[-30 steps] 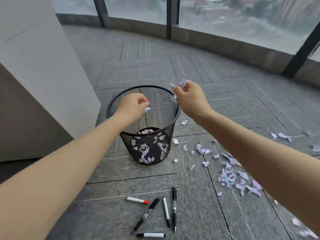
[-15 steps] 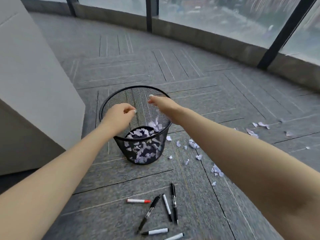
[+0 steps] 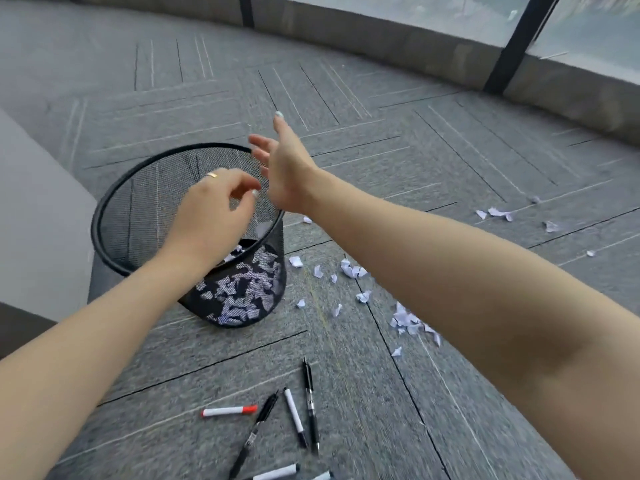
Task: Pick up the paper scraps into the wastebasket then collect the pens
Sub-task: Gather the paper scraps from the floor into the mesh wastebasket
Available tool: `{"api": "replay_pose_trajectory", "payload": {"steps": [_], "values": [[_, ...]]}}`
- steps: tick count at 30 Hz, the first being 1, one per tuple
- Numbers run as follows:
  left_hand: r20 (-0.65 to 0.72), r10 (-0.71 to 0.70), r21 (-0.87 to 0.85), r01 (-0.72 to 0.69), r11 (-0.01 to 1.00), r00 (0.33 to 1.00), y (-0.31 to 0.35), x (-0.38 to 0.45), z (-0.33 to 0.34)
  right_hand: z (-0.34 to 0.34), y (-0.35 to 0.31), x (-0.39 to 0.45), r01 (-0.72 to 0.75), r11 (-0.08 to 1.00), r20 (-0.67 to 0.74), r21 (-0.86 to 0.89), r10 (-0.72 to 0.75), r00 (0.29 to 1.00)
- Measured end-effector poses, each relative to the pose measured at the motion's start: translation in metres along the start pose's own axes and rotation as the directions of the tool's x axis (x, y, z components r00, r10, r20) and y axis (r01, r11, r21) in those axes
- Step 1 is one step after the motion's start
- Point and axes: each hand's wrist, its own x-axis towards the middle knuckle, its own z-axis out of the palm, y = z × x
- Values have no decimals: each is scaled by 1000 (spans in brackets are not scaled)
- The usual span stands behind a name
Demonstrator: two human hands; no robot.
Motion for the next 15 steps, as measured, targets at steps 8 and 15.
{"api": "replay_pose_trajectory", "payload": {"steps": [8, 15], "values": [[22, 48, 132, -50, 990, 999, 28, 24, 45, -85, -27, -33, 73, 987, 90, -144, -60, 994], [431, 284, -3, -314, 949, 857, 100, -1, 205, -335, 62, -159, -186, 699, -286, -690, -28, 958]]}}
